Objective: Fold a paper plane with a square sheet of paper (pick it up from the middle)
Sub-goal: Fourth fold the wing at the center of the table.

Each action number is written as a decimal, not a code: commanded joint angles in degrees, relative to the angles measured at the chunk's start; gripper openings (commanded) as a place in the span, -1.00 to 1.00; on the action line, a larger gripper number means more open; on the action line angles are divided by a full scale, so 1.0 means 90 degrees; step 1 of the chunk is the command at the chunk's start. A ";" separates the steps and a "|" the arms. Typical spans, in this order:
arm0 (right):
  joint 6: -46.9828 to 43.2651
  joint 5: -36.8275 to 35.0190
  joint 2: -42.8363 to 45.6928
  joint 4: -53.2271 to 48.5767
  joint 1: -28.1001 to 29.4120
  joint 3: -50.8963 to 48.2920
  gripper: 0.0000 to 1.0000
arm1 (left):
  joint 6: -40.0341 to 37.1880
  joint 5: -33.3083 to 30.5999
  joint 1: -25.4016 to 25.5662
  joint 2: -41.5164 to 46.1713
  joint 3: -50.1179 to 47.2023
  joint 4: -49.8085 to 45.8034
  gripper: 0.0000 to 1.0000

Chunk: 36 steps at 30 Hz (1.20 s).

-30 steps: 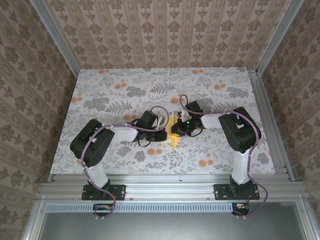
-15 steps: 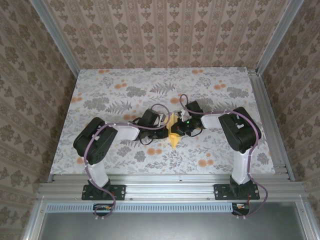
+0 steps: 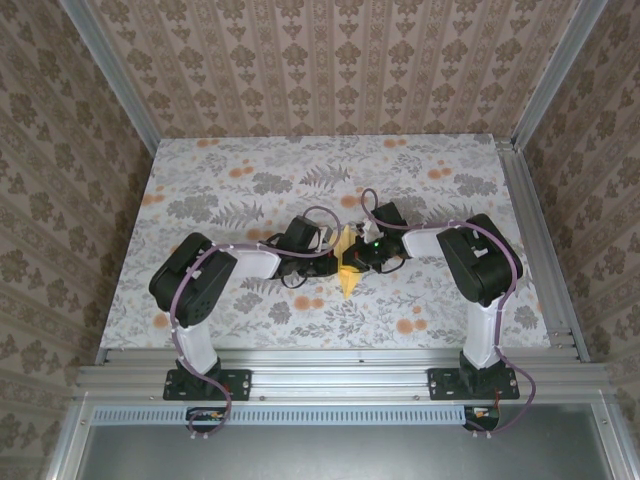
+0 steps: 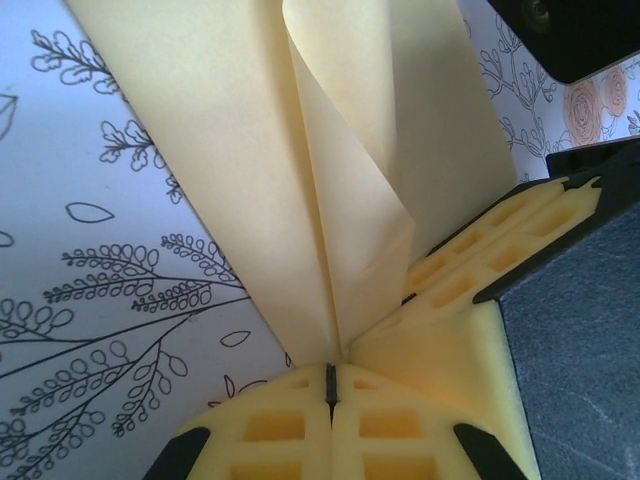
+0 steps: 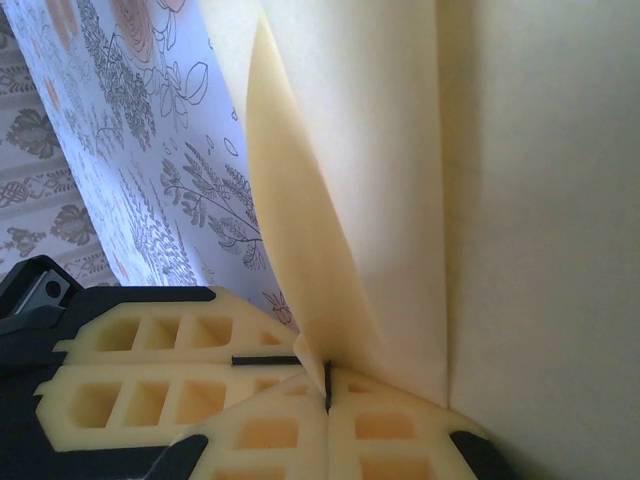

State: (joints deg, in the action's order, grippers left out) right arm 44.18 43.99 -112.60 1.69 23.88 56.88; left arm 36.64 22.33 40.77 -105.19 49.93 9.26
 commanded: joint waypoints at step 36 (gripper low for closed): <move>-0.0733 -0.0209 -0.0301 -0.0376 0.0111 -0.0109 -0.96 | 0.0149 0.0000 -0.0634 0.0327 -0.0564 0.0451 -1.00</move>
State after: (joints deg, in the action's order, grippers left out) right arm 40.23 45.23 -113.19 4.03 24.27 55.90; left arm 38.85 25.91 35.86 -103.42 43.29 19.16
